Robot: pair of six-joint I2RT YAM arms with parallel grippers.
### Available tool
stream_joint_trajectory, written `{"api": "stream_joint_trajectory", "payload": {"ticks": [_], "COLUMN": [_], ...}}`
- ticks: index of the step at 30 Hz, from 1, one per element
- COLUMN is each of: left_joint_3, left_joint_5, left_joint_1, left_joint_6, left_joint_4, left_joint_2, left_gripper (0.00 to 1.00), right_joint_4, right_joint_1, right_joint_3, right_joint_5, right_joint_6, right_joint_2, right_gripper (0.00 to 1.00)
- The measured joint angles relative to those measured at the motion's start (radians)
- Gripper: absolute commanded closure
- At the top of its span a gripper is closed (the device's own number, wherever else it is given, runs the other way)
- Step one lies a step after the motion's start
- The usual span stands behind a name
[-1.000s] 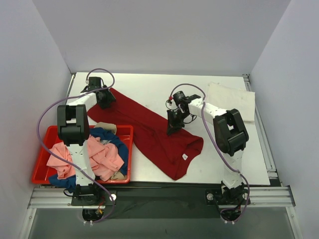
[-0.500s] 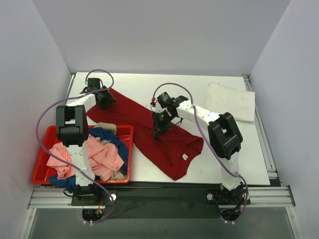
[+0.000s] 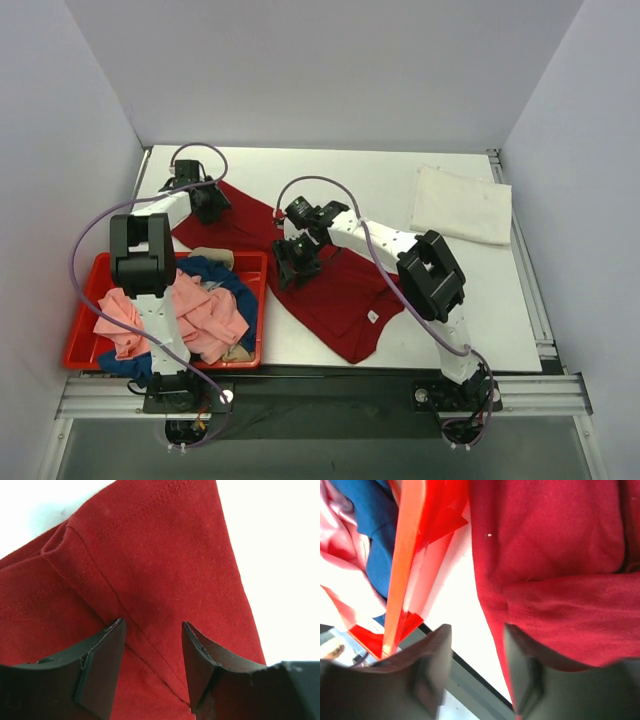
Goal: Fold and stack the t-shirts
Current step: Fold the other side of the tshirt into a rectangle
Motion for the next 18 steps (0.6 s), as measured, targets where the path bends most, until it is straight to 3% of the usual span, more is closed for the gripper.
{"api": "stream_joint_trajectory", "payload": {"ticks": [4, 9, 14, 18], "left_joint_3": [-0.006, -0.001, 0.048, 0.111], "left_joint_5": [-0.001, -0.018, -0.051, -0.058], "left_joint_1": [0.0, -0.005, -0.035, -0.088], "left_joint_6": [0.005, 0.02, 0.042, 0.056], "left_joint_4": [-0.008, -0.042, -0.107, -0.131], "left_joint_2": [-0.008, -0.015, -0.015, -0.015], "left_gripper": [0.41, 0.41, 0.41, 0.41], "right_joint_4": [-0.003, -0.003, 0.005, 0.004], "right_joint_1": [-0.005, -0.061, -0.201, -0.298], "right_joint_3": [-0.001, -0.103, -0.252, -0.351], "right_joint_5": [0.006, 0.043, 0.119, 0.204], "right_joint_6": [-0.002, 0.009, 0.02, 0.023], "right_joint_2": [-0.01, -0.142, -0.316, -0.351], "right_gripper": [0.36, 0.35, 0.45, 0.57]}}
